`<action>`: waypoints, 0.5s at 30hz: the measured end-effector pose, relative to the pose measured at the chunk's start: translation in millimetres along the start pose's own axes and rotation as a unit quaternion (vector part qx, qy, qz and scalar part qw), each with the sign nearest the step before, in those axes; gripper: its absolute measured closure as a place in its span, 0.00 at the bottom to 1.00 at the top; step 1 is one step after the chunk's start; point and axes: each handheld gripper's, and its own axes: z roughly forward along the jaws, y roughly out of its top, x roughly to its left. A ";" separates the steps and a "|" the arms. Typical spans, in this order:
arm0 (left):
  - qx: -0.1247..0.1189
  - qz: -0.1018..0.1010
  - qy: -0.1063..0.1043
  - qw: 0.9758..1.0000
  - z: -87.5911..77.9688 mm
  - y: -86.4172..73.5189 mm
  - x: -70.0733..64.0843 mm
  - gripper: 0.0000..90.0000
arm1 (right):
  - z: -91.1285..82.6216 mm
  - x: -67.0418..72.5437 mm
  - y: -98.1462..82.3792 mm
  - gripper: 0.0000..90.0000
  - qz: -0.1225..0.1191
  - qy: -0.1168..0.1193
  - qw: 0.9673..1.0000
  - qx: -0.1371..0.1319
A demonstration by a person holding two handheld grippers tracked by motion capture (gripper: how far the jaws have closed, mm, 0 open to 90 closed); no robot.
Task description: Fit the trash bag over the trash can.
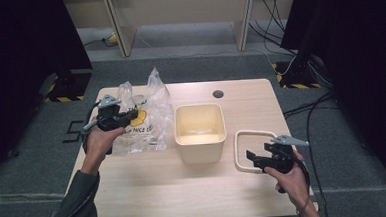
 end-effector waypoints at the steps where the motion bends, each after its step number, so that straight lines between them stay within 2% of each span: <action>1: -0.001 0.003 -0.001 1.000 -0.2 3.3 -2.1 0.99 | 0.1 1.3 2.6 0.20 -0.003 0.001 1.000 -0.001; 7: -0.015 0.019 -0.019 1.000 2.3 26.1 -20.8 0.99 | -1.4 15.5 24.6 0.21 -0.012 0.021 0.999 -0.024; 12: -0.018 0.037 -0.042 0.998 16.1 41.6 -45.2 0.99 | -2.2 32.8 46.4 0.21 -0.027 0.042 0.998 -0.047; 15: -0.017 0.044 -0.057 0.997 27.9 48.5 -60.5 0.99 | -1.3 41.9 56.9 0.20 -0.036 0.050 0.997 -0.051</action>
